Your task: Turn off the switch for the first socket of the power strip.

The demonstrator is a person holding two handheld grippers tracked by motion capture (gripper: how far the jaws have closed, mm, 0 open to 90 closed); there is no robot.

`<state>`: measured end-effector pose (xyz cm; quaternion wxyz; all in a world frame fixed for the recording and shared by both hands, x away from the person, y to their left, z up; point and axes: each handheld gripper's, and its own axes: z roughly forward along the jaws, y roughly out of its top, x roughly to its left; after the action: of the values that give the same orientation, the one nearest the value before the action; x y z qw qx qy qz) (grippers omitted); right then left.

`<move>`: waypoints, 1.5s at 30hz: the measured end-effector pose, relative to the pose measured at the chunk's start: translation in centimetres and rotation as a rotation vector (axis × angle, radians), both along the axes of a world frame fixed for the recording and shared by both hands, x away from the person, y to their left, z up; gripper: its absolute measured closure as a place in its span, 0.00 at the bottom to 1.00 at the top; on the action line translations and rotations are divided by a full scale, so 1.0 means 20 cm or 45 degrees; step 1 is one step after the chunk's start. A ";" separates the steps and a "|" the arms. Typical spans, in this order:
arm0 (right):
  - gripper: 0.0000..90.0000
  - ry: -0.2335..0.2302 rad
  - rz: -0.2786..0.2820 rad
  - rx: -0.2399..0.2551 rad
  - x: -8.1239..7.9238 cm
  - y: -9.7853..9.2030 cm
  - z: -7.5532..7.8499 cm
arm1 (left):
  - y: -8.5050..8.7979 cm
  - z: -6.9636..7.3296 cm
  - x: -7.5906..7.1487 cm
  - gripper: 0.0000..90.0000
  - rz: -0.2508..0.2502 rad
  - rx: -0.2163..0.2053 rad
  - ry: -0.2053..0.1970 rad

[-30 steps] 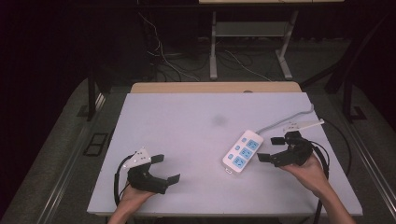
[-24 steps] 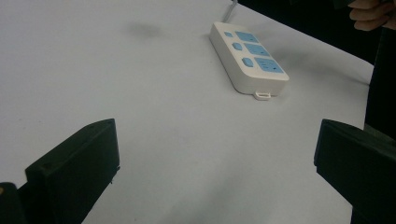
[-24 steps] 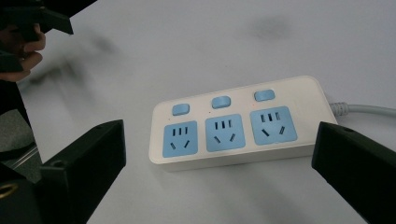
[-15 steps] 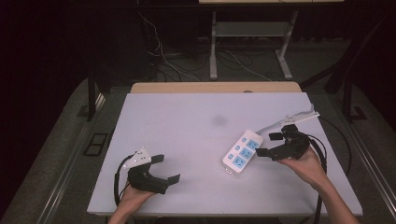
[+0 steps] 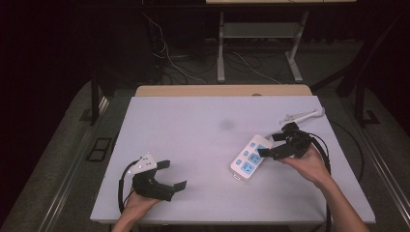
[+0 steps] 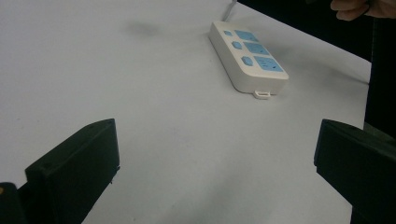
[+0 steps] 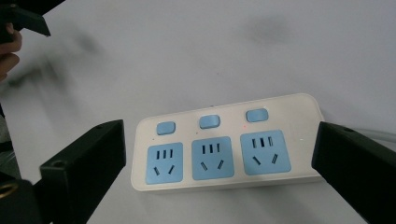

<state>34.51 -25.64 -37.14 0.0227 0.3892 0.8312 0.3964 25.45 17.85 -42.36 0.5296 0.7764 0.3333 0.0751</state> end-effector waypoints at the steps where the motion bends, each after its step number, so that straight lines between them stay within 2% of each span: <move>1: 0.03 0.006 -0.002 -0.003 0.01 0.01 0.00 | 0.00 0.00 0.00 0.00 -0.001 0.001 -0.001; 15: 0.04 0.045 -0.010 -0.030 0.09 0.06 -0.05 | 0.00 0.00 0.00 0.00 0.001 0.009 0.003; 17: 0.14 0.052 0.007 -0.024 0.10 0.07 -0.06 | 0.00 0.00 0.00 0.00 0.001 0.008 0.002; 20: 0.19 0.057 0.010 -0.016 0.11 0.08 -0.06 | 0.00 0.00 0.00 0.00 0.001 0.008 0.004; 25: 0.35 0.063 0.026 -0.025 0.14 0.09 -0.07 | 0.00 0.00 0.00 0.00 0.004 0.003 0.004; 40: 0.57 0.119 0.048 -0.101 0.24 0.14 -0.10 | 0.01 0.00 0.01 0.00 0.004 0.000 0.003; 45: 0.72 0.140 0.050 -0.109 0.26 0.14 -0.12 | 0.01 0.00 0.01 0.00 0.005 0.002 0.005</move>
<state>39.77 -22.91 -39.63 -0.0141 0.3929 0.8548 0.3388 25.61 18.04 -42.42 0.5281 0.7765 0.3356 0.0749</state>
